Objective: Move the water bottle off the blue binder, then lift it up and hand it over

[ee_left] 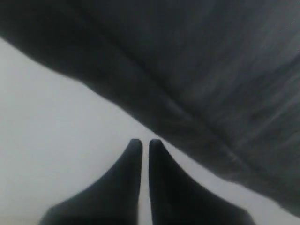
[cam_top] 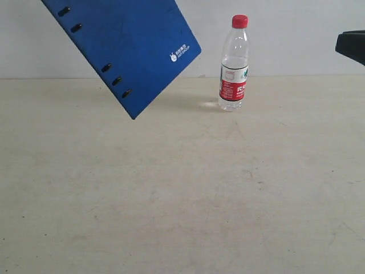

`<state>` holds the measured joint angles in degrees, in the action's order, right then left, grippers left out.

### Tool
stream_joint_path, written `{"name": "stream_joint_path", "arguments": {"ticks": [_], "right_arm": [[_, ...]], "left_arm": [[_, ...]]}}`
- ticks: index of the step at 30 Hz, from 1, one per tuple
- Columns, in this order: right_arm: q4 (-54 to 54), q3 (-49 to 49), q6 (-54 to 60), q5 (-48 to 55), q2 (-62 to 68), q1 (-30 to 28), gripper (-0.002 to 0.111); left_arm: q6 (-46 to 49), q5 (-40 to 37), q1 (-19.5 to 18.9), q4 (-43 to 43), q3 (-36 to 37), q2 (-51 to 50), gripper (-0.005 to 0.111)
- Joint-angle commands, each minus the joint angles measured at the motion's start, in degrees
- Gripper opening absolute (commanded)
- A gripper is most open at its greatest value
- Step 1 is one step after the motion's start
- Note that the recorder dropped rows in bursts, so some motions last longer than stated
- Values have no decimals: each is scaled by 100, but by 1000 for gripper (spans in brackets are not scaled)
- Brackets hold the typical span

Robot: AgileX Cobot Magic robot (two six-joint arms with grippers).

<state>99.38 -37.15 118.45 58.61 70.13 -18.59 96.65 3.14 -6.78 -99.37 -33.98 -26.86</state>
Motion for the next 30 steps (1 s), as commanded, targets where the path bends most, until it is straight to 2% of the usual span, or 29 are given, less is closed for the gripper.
{"name": "stream_joint_path", "arguments": {"ticks": [1,2,5,7,13,17,21,27,30], "right_arm": [[57,162,193,826,-28,-23,0],[57,236,361,1135,-28,-23,0],[57,473,350,1135,-84,-23,0],[57,776,350,1135,-279,-116,0],[57,1296,263,1135,-1753,-1180,0],[57,1534,-192,1135,-3553,-1745,0],[57,1580,-1192,1135,-5254,-1872,0],[-25,1785,-3909,1135,-5291,-1818,0],[-122,1944,-4740,1135,-5291,-1818,0]], "left_arm": [[-166,312,0,-57,484,1587,4],[-166,312,0,-57,653,1923,4],[-292,312,0,-57,1248,2686,4],[-489,300,0,-57,1536,2686,4],[-915,441,0,-57,2131,2584,4],[-993,432,0,-57,2350,2686,4],[-993,-197,0,308,2463,2686,4],[-974,-427,0,323,2803,2686,4],[-974,-403,0,323,3020,2686,4]]}}
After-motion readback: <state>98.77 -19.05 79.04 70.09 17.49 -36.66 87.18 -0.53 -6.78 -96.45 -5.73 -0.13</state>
